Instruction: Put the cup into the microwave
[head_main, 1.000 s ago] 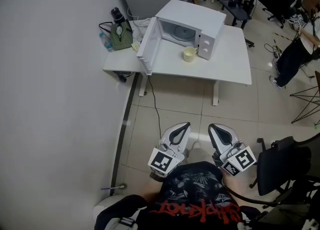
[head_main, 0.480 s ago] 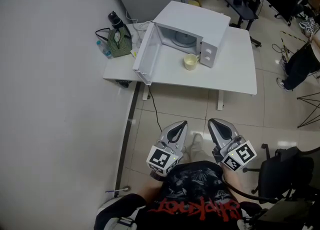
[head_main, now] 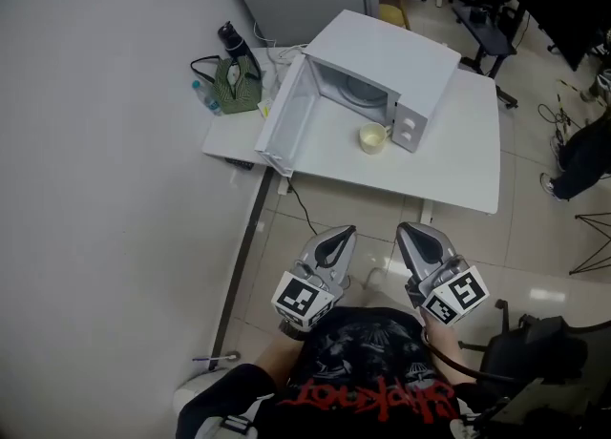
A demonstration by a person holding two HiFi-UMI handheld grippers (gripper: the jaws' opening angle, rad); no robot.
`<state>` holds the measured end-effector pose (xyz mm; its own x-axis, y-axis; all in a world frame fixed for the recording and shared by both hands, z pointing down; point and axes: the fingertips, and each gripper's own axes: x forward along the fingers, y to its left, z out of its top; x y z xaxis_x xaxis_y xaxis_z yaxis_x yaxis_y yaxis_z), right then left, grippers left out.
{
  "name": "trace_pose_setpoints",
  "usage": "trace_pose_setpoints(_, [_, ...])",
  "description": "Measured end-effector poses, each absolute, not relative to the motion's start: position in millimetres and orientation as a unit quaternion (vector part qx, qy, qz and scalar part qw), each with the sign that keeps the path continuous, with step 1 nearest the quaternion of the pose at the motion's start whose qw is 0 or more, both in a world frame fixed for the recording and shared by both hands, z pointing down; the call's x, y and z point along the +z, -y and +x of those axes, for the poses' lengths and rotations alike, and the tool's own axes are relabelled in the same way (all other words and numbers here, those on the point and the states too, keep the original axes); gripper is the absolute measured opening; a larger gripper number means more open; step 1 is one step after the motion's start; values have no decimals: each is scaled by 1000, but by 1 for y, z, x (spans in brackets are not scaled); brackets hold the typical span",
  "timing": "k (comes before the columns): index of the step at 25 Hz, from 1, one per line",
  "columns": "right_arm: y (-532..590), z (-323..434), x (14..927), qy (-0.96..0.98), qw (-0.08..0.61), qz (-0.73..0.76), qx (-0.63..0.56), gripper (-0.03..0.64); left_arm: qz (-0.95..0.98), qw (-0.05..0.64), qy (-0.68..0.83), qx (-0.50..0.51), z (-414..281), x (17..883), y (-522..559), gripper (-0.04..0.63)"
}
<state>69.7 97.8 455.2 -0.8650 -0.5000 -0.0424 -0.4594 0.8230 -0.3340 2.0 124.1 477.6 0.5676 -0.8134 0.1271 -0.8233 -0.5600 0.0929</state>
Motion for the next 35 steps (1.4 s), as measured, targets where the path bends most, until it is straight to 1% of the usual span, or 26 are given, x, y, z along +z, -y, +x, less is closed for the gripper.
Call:
trace_pose_setpoints(4, [-77, 62, 465, -952, 60, -248, -171, 0, 882, 94, 459, 51, -10, 505, -112, 3])
trace_pose_setpoints(10, [-29, 46, 472, -947, 47, -270, -168, 0, 886, 105, 449, 46, -33, 522, -65, 3])
trace_pose_setpoints(15, [19, 18, 459, -944, 45, -291, -152, 0, 914, 84, 393, 56, -49, 522, -17, 3])
trace_pose_setpoints(21, [75, -9, 448, -936, 44, -323, -130, 0, 926, 74, 369, 44, -83, 517, 43, 3])
trace_pose_setpoints(24, [91, -12, 454, -931, 41, -334, -138, 0, 937, 56, 341, 47, -85, 517, 61, 3])
trace_pose_setpoints(29, [122, 3, 480, -915, 29, -359, -180, 0, 936, 56, 343, 51, -85, 523, 87, 4])
trace_pose_setpoints(35, [153, -1, 474, -926, 21, -331, -182, 0, 942, 46, 332, 29, -73, 517, 109, 5])
